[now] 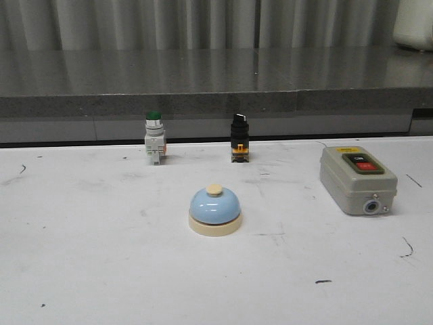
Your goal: Place and press bell with both arms
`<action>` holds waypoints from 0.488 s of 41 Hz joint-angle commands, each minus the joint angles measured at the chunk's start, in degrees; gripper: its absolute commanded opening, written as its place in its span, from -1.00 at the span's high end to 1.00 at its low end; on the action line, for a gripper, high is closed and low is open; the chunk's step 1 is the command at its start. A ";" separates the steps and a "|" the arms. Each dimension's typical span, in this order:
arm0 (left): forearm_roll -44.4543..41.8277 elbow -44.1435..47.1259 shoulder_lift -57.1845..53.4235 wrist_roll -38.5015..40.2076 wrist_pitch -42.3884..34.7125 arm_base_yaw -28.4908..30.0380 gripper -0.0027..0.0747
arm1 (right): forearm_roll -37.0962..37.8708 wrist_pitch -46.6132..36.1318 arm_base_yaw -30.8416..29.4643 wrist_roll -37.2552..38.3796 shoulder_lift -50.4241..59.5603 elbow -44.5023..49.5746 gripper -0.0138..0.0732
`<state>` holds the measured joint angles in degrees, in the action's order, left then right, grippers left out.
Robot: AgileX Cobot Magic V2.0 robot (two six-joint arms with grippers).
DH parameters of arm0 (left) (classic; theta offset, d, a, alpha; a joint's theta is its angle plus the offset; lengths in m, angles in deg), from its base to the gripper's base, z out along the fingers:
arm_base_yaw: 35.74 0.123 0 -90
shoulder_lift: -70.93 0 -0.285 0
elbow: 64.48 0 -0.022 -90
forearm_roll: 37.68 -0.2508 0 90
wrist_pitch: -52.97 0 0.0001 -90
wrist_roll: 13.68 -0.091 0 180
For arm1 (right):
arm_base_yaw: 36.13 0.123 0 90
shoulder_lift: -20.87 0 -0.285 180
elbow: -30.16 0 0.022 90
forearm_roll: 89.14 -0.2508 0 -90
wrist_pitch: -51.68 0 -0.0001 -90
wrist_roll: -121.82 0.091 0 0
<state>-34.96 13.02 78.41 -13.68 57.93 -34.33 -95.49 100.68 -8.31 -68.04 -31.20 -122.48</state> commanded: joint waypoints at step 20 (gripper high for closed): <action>0.38 1.33 -0.87 0.00 -4.95 -0.50 0.98 | 3.50 -40.74 -21.87 -0.29 33.67 35.91 0.80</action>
<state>-34.96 13.02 78.41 -13.68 57.93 -34.33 -92.61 70.76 -27.64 -68.04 -1.61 -90.35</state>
